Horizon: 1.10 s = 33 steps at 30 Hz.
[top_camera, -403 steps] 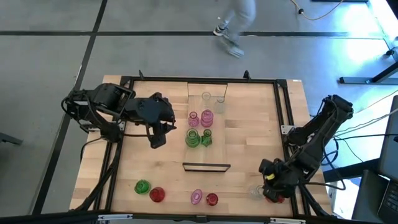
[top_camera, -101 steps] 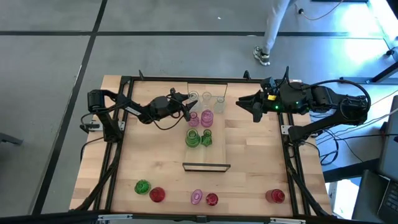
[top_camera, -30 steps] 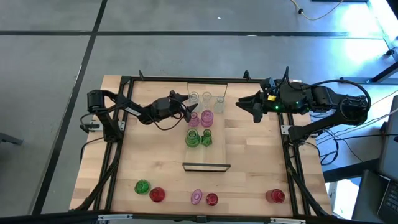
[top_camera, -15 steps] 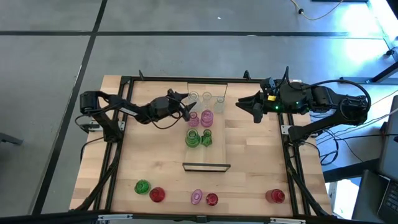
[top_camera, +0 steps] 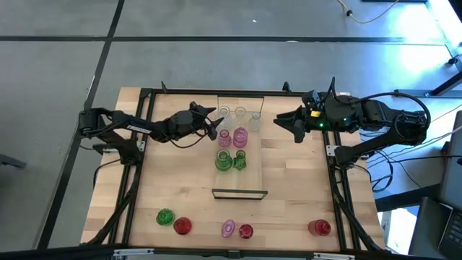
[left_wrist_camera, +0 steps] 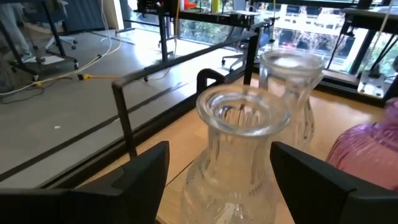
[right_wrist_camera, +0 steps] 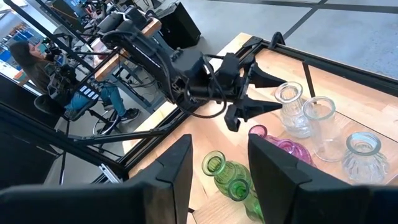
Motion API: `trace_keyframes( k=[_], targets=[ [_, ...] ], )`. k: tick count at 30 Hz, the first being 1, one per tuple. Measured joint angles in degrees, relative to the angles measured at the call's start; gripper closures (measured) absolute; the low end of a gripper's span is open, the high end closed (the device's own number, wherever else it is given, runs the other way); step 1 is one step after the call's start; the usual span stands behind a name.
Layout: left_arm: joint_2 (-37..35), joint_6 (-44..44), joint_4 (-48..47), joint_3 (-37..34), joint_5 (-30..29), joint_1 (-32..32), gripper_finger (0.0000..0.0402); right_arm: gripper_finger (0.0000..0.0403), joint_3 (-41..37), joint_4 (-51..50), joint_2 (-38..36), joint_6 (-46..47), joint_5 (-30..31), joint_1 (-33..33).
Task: Sort vases onto shelf
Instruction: Put the transparent vase on the shelf aligned with the other transparent vases, then put the right red vase on the shelf
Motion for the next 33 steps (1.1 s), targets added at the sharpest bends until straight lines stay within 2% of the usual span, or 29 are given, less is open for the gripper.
trace_keyframes(
  k=[9, 22, 29, 33],
  targets=[
    [-9.52, -0.58, -8.1, 0.0, -0.59, -2.97, 0.0129, 0.0267, 0.0, 0.02, 0.0, -1.64, 0.01, 0.0],
    [-30.01, -12.64, -7.75, 0.04, -0.5, -12.22, 0.0129, 0.0267, 0.0, 1.06, 2.1, -8.33, 0.49, 0.0],
    [-34.98, -26.11, -7.73, 0.09, -0.38, -13.69, 0.0129, 0.0267, 0.0, 1.05, 5.17, -12.06, 0.2, 0.0],
    [-34.16, -33.23, -10.67, 0.09, 3.41, -13.69, 0.013, 0.0267, 0.0, 0.99, 6.0, -12.67, -0.41, 0.0]
  ],
)
